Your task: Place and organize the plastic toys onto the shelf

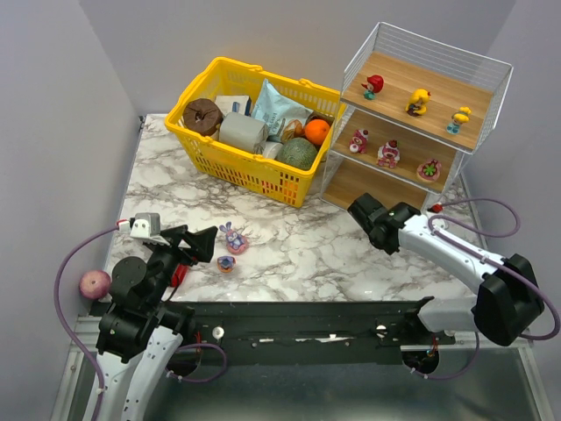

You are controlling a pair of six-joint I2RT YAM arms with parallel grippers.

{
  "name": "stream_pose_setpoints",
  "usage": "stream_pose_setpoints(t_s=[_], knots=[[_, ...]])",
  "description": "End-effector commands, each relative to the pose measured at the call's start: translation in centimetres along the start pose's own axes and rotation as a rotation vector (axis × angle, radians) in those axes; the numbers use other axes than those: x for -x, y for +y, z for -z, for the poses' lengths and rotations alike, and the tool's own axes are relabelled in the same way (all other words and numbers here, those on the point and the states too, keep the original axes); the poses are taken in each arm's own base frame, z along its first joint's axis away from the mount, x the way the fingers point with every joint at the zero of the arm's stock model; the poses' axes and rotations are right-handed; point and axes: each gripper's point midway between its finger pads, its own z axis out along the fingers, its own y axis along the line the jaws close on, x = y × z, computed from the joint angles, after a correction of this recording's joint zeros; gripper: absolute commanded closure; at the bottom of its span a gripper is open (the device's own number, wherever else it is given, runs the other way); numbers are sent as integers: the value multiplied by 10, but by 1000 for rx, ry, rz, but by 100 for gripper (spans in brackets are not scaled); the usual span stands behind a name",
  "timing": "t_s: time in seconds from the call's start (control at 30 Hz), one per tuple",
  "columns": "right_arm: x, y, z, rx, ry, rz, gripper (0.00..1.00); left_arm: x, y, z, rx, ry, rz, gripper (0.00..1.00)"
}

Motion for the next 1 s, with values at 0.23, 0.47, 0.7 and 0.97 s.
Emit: stream_pose_setpoints(t_s=[0.23, 0.47, 0.7, 0.97], knots=[[20, 34, -3, 38, -122, -283, 100, -2, 2, -1, 11, 10, 0, 1], [9, 36, -14, 34, -130, -345, 99, -3, 2, -2, 13, 15, 3, 1], [5, 35, -21, 47, -136, -395, 99, -3, 2, -2, 15, 17, 1, 1], [7, 38, -26, 86, -159, -513, 100, -4, 3, -4, 19, 26, 3, 1]])
